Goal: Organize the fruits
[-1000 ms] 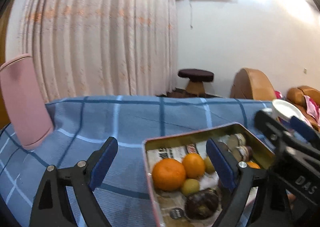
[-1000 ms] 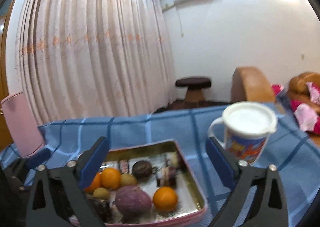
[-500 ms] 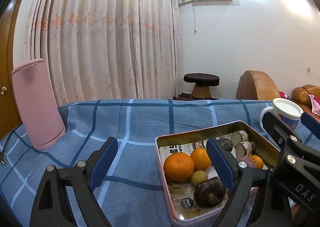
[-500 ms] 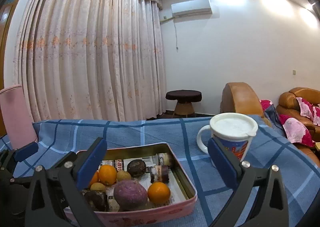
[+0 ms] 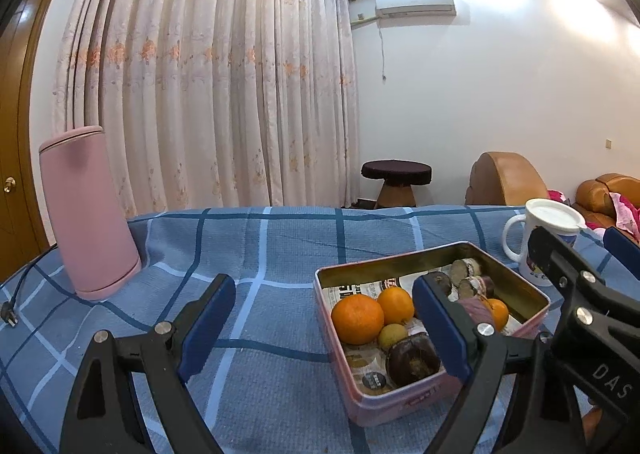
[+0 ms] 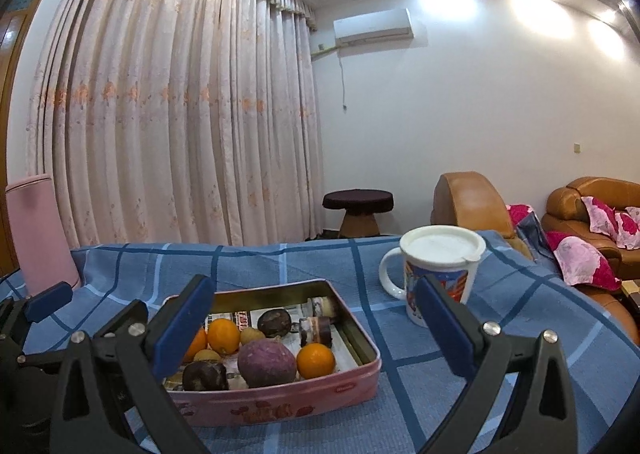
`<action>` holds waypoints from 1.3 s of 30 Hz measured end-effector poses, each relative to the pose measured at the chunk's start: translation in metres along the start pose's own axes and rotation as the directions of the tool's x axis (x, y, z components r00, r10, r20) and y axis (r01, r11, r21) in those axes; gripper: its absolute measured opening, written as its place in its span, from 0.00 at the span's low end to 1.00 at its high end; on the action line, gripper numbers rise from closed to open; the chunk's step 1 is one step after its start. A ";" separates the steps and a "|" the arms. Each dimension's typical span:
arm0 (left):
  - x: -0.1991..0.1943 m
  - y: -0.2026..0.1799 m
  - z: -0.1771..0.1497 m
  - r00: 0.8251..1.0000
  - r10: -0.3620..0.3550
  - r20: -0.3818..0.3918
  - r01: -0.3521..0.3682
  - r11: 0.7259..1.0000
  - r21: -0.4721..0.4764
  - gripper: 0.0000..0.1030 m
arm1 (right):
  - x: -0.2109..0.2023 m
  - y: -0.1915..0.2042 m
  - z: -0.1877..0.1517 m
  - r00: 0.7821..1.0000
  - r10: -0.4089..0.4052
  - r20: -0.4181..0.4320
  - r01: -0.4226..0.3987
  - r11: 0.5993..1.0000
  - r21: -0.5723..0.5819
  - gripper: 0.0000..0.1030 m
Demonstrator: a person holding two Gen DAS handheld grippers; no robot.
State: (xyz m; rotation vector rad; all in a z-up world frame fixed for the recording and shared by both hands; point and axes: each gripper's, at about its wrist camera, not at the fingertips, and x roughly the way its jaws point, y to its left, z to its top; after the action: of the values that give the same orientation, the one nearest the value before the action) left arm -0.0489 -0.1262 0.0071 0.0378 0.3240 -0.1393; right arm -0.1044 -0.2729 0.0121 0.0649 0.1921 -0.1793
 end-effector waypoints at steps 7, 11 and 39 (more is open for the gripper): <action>-0.012 0.007 -0.003 1.000 -0.006 0.021 0.007 1.000 -0.015 0.89 | -0.017 0.004 0.000 0.999 -0.024 0.039 0.025 1.000 -0.007 1.00; -0.017 0.007 -0.005 0.999 -0.005 0.034 0.006 1.000 -0.005 0.89 | -0.022 0.006 -0.001 0.998 -0.031 0.049 0.031 0.999 -0.010 1.00; -0.021 0.008 -0.007 0.999 0.000 0.040 0.000 1.000 -0.006 0.89 | -0.024 0.003 0.000 0.998 -0.045 0.048 0.045 0.999 -0.004 1.00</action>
State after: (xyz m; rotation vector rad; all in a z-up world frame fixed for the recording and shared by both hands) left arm -0.0695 -0.1156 0.0076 0.0287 0.2843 -0.1385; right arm -0.1267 -0.2656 0.0165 0.0512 0.1468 -0.2247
